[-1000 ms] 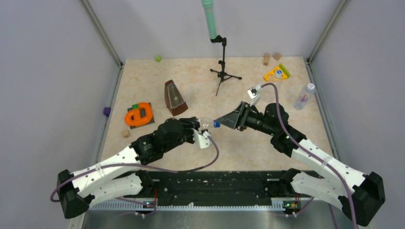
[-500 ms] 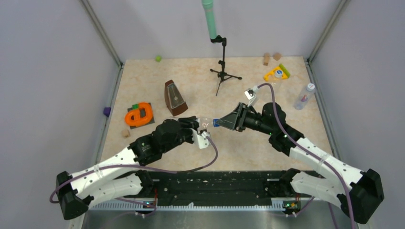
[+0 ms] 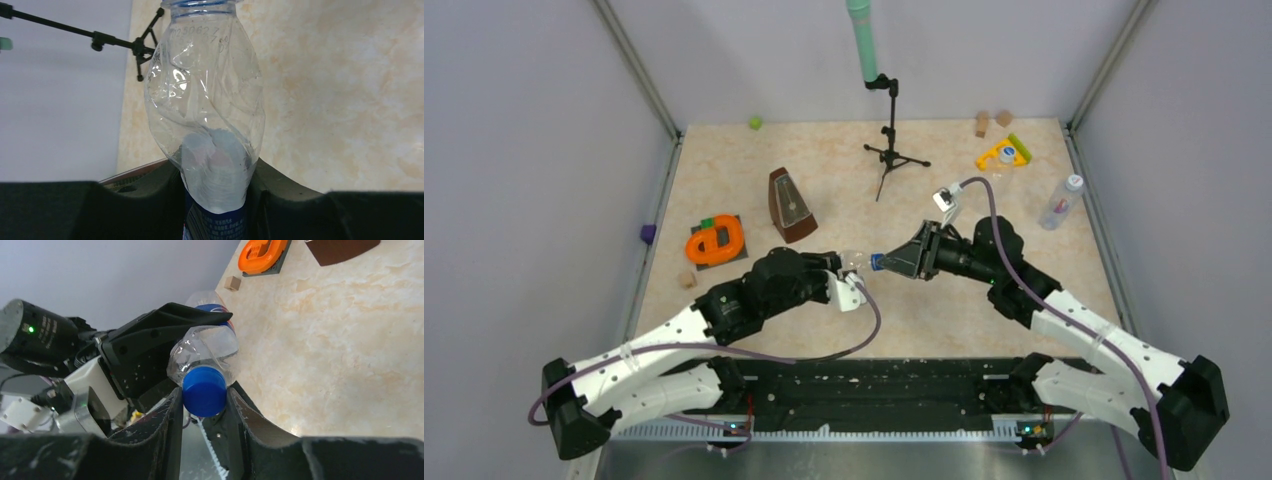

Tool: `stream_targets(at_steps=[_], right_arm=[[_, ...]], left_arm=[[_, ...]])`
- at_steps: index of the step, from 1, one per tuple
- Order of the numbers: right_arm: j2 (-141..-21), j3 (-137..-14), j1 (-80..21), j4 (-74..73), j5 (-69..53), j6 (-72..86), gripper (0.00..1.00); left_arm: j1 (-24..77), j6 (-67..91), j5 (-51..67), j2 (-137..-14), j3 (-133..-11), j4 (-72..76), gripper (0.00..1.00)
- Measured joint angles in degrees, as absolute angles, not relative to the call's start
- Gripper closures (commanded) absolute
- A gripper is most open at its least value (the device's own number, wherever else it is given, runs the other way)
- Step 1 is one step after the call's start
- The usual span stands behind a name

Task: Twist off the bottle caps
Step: Unscrew the bottle cap from the plastic bottle.

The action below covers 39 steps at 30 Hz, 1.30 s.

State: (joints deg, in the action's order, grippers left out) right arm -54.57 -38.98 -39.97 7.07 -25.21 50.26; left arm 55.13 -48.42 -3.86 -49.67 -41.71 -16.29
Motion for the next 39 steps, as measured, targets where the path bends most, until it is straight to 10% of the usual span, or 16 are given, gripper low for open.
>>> stream_targets(at_steps=[23, 39], right_arm=[[-35.3, -28.8, -40.1, 13.8, -36.4, 10.5, 1.00], [-36.3, -29.3, -40.8, 6.9, -42.3, -14.6, 0.92]], left_arm=[[49.6, -37.9, 31.8, -61.4, -58.6, -35.7, 1.00], [48.6, -37.9, 36.2, -66.1, -60.9, -43.0, 1.00]])
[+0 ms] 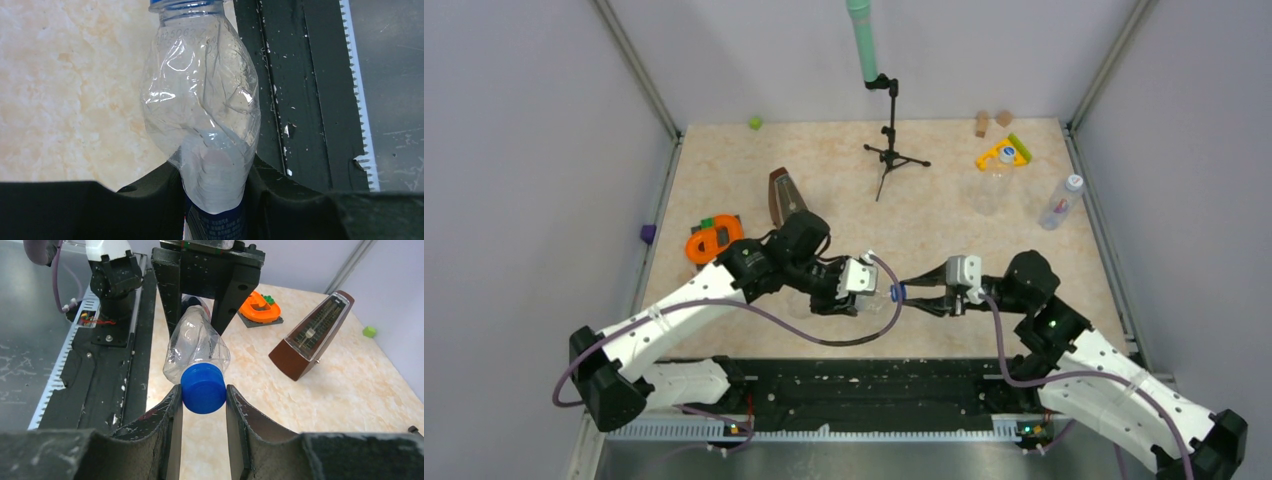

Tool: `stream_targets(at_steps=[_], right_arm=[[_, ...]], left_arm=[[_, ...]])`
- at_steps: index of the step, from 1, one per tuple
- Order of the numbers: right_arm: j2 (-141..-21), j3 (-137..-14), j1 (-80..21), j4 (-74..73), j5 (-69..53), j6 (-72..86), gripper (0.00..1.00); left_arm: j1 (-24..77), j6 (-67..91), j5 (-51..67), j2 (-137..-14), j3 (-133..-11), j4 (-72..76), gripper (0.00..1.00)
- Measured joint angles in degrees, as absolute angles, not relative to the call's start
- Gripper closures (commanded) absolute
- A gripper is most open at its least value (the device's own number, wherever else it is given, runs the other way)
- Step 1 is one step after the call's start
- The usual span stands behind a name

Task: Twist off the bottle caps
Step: Unscrew the bottle cap from the plastic bottle.

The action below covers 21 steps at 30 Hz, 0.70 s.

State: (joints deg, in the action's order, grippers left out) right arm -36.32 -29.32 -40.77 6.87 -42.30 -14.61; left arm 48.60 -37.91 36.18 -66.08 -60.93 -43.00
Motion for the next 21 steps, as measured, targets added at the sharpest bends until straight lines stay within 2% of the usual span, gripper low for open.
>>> stream_targets(at_steps=[1, 4, 12, 16, 21], right_arm=[[-36.6, -29.3, -40.8, 6.3, -42.3, -15.4, 0.89], [-37.2, -29.3, -40.8, 5.5, -42.0, -16.7, 0.70], [-37.6, -26.0, -40.8, 10.0, -34.2, -15.4, 0.51], [-37.1, -23.3, -40.7, 11.2, -26.4, -13.3, 0.29], [-35.8, -20.6, -40.7, 14.9, -18.9, -8.1, 0.19]], left_arm=[[48.6, -37.9, 36.2, -66.5, -61.1, -43.5, 1.00], [48.4, -37.8, 35.6, -67.3, -61.2, -44.2, 1.00], [48.7, -37.2, 27.9, -67.3, -60.7, -40.9, 1.00], [49.5, -37.2, 23.6, -65.8, -57.7, -37.1, 1.00], [50.4, -37.4, 17.3, -61.9, -51.5, -33.9, 1.00]])
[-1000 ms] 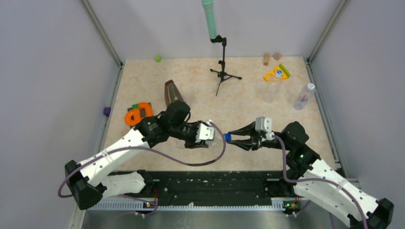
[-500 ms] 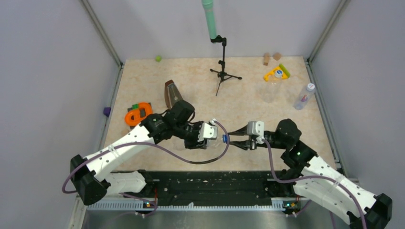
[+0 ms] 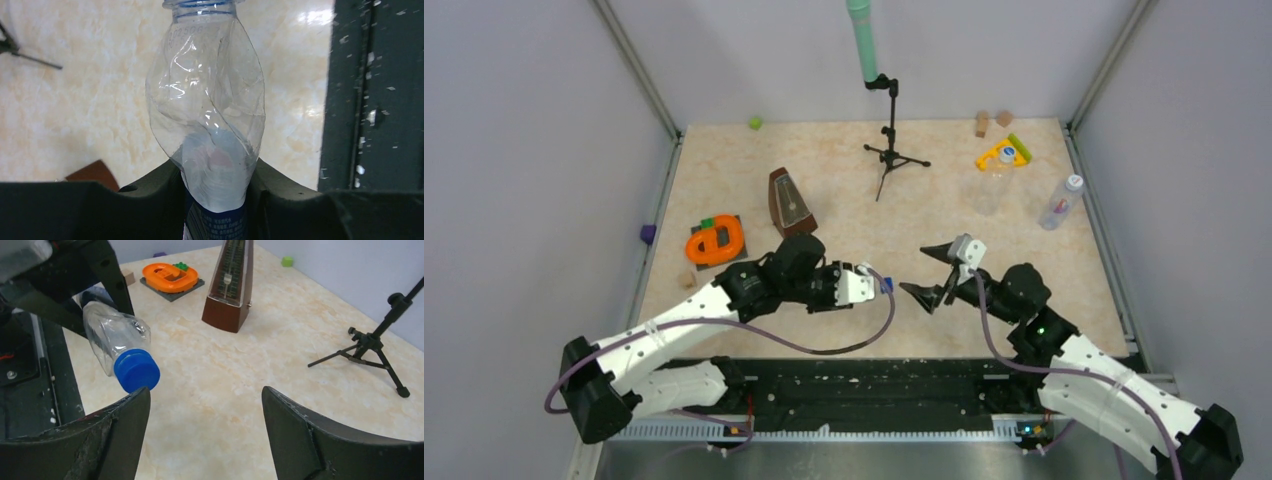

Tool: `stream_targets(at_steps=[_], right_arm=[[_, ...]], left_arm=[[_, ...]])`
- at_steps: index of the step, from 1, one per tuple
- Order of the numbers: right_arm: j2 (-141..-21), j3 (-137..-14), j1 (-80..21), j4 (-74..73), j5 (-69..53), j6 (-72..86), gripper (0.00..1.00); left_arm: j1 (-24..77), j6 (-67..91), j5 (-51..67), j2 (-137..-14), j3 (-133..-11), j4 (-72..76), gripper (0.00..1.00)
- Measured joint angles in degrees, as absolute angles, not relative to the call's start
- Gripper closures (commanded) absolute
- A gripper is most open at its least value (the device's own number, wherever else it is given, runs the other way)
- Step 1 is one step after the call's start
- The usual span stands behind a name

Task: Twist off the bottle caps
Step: Unscrew the bottle cap from the plastic bottle.

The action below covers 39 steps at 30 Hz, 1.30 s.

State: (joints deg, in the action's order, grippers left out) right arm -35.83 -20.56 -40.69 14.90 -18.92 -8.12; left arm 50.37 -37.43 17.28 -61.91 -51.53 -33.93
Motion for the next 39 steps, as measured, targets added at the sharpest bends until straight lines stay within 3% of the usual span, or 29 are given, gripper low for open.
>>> stream_targets(at_steps=[7, 15, 26, 39], right_arm=[[-36.0, -19.9, -40.7, 18.5, -6.5, 10.3, 0.25], [-47.8, -31.4, -40.6, 4.4, 3.7, 30.3, 0.19], [-52.0, -27.1, -40.6, 13.1, 2.4, 61.3, 0.22], [-43.8, -26.5, -40.3, 13.1, 8.3, 75.8, 0.26]], left_arm=[[51.0, -37.9, 2.1, -57.3, -42.9, -24.9, 1.00], [54.2, -41.1, -9.3, -55.1, -35.6, -9.1, 1.00], [54.9, -41.3, -7.4, -52.0, -32.3, 7.2, 1.00], [54.9, -41.1, -10.2, -50.7, -29.1, 10.5, 1.00]])
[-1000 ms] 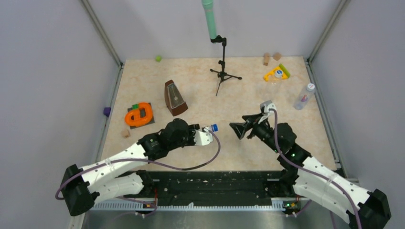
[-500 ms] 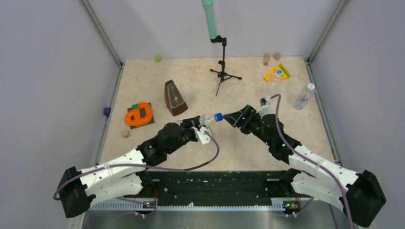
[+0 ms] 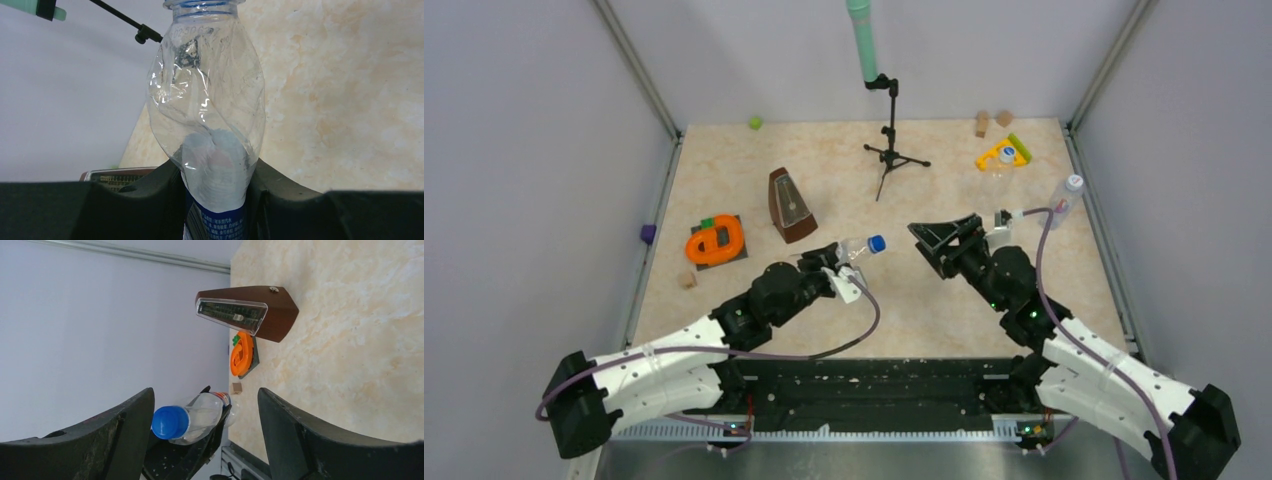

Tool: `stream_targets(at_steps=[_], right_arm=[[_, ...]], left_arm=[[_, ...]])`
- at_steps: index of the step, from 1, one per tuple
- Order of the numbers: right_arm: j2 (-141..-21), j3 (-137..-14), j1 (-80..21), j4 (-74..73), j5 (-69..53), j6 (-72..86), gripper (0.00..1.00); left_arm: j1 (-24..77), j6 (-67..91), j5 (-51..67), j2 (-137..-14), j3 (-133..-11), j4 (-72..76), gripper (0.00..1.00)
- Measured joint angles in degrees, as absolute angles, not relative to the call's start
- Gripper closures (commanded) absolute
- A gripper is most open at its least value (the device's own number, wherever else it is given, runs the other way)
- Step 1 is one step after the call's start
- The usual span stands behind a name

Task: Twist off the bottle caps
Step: Unscrew the bottle cap from the plastic bottle.

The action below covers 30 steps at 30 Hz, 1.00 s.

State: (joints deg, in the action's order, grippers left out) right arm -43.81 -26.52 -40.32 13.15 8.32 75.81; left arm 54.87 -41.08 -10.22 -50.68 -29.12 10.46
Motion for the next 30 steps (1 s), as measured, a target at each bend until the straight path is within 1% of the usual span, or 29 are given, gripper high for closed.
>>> stream_targets(at_steps=[6, 8, 11, 14, 16, 20, 30], right_arm=[[-45.4, -29.5, -40.2, 9.1, 4.8, 75.4, 0.28], [-46.6, -31.3, -40.2, 8.3, 2.1, 74.5, 0.35], [-49.0, -33.8, -40.0, 8.5, -2.5, 72.8, 0.38], [-51.7, -35.9, -40.0, 8.6, -7.4, 71.3, 0.44], [-53.0, -36.6, -40.0, 8.6, -9.5, 70.9, 0.47], [-53.8, -36.9, -40.0, 8.0, -12.0, 70.0, 0.49], [-53.9, -40.9, -39.9, 0.8, -14.2, 64.5, 0.48]], left_arm=[[54.9, -41.8, -8.8, -51.2, -29.1, 10.7, 1.00], [54.9, -42.2, -7.7, -51.3, -29.1, 10.5, 1.00], [54.9, -43.1, -6.0, -51.6, -29.1, 9.7, 1.00], [54.9, -43.7, -5.1, -52.2, -29.3, 8.6, 1.00], [54.9, -44.0, -4.9, -52.2, -29.3, 8.3, 1.00], [54.9, -44.6, -5.0, -52.2, -29.3, 8.3, 1.00], [54.9, -45.6, -6.3, -50.6, -29.3, 7.7, 1.00]])
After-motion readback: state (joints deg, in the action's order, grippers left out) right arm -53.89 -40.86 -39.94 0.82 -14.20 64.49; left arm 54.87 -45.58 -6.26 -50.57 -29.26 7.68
